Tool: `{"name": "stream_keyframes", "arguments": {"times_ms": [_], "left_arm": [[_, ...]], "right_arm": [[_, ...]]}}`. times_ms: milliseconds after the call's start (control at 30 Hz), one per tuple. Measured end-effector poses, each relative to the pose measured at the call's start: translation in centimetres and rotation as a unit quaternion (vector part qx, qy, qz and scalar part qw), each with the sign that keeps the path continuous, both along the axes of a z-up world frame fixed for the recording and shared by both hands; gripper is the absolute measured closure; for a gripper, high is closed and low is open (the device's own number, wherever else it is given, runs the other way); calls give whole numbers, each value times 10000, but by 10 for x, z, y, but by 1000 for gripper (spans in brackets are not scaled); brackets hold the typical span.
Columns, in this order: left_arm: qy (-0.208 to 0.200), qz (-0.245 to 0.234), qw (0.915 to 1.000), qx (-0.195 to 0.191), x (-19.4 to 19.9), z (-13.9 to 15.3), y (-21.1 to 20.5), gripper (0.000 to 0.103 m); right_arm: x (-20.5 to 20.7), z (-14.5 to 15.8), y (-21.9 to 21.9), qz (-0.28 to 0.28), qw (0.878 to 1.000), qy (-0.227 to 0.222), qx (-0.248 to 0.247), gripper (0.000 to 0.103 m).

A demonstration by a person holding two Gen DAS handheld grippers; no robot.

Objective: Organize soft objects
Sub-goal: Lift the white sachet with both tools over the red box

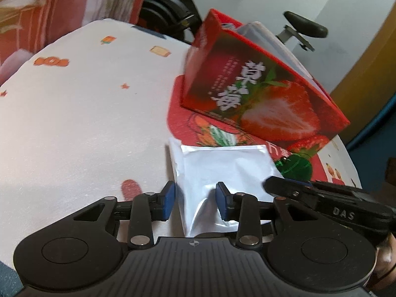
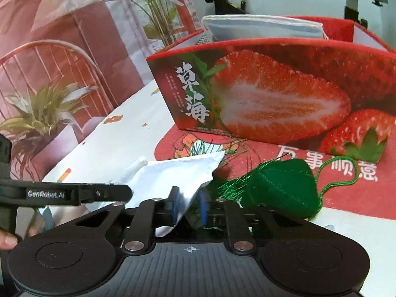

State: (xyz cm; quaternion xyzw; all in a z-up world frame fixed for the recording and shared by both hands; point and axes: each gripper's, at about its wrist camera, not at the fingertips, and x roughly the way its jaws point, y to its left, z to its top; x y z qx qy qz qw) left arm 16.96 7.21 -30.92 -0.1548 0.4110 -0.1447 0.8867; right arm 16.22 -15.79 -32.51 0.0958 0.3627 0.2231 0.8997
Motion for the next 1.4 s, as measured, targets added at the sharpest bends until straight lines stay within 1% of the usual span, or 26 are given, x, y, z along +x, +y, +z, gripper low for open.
{"name": "stream_keyframes", "arguments": {"times_ms": [67, 100, 133, 167, 200, 233, 333, 433, 567, 700, 833, 1000, 1167, 1267, 1400], "left_arm": [[26, 60, 10000, -31, 0, -1, 4, 67], [40, 66, 9999, -65, 0, -1, 6, 72], [26, 81, 9999, -86, 0, -2, 6, 84], [-5, 104, 9999, -80, 0, -1, 7, 90], [-24, 139, 9999, -41, -1, -1, 8, 95], [-69, 161, 9998, -86, -2, -1, 9, 97], [-177, 247, 9991, -287, -5, 1, 16, 101], [-324, 321, 9984, -326, -9, 8, 19, 101], [-603, 403, 9967, -357, -15, 24, 21, 101], [-971, 327, 9940, -393, -15, 50, 21, 101], [-1402, 145, 9892, -408, -10, 81, 13, 101], [-1739, -74, 9840, -380, 8, 108, -4, 101], [-1861, -260, 9814, -382, 32, 118, -23, 101], [-1958, -371, 9795, -284, 43, 122, -32, 101], [-2073, -465, 9771, -110, 66, 133, -48, 101]], "right_arm": [[-1, -1, 0, 19, 10000, 4, -34, 93], [-2, -2, 0, 22, 10000, 2, -45, 94], [-2, -2, 0, 22, 10000, -7, -49, 94], [-2, -2, 0, 17, 10000, -14, -56, 94], [-2, -2, 0, 9, 10000, -19, -75, 94], [-3, -1, 0, 5, 10000, -30, -89, 95], [-5, 2, -1, -20, 9999, -112, -87, 95], [-7, 7, -3, -16, 9998, -186, -52, 96], [-11, 19, -2, 34, 9991, -417, -33, 96], [-13, 38, -3, 77, 9971, -747, -80, 96], [-10, 61, -13, -26, 9945, -1043, 42, 96], [-3, 84, -30, -178, 9904, -1370, 111, 96], [15, 101, -49, -378, 9874, -1532, 95, 96], [25, 108, -59, -524, 9859, -1586, 106, 97], [43, 116, -68, -655, 9829, -1721, -21, 97]]}}
